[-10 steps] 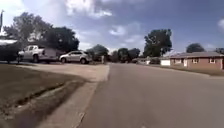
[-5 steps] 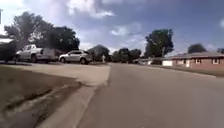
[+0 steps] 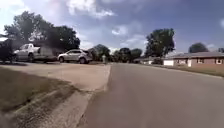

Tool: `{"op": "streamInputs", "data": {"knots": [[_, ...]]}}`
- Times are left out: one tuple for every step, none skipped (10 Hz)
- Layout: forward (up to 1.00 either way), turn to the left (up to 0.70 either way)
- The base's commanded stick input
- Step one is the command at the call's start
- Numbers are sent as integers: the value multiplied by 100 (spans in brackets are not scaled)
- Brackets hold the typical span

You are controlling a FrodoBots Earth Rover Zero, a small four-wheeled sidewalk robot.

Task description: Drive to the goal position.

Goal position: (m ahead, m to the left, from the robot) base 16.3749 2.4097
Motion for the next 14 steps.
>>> {"op": "streamInputs", "data": {"knots": [[100,2],[100,2],[100,-17],[100,-2],[100,0],[100,0],[100,0],[100,0],[100,0],[100,0],[100,0],[100,0],[100,0],[100,0]]}}
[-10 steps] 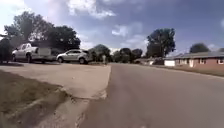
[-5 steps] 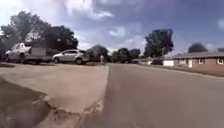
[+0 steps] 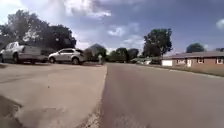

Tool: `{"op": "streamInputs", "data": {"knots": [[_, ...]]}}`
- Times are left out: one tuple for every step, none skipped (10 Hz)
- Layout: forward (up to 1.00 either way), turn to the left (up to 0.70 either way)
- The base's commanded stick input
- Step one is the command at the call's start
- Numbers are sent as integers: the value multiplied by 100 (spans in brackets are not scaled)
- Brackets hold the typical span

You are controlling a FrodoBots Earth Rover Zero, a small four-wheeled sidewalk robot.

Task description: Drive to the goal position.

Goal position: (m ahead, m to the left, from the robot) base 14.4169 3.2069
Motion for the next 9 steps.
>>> {"op": "streamInputs", "data": {"knots": [[100,0],[100,0],[100,0],[100,0],[100,0],[100,0],[100,0],[100,0],[100,0]]}}
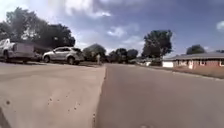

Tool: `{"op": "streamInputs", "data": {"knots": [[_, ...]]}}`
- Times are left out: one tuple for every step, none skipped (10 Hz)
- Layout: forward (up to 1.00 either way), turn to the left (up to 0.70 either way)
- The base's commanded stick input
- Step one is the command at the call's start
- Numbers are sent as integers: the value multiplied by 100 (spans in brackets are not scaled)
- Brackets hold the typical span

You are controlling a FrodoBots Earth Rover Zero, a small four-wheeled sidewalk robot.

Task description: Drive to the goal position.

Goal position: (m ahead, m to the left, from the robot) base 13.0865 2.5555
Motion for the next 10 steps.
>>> {"op": "streamInputs", "data": {"knots": [[100,0],[100,0],[100,0],[100,0],[100,0],[100,0],[100,0],[100,0],[100,0],[100,0]]}}
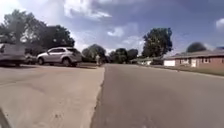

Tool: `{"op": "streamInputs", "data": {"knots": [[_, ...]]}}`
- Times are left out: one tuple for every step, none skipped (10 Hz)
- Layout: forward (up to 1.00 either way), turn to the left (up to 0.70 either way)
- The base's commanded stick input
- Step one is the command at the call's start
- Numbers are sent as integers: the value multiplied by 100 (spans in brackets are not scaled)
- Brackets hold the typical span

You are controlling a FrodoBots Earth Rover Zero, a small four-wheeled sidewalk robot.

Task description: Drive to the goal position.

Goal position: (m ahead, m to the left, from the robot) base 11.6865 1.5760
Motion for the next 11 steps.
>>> {"op": "streamInputs", "data": {"knots": [[100,0],[100,0],[100,0],[100,-6],[100,-29],[100,-22],[100,-10],[100,0],[100,0],[100,0],[100,0]]}}
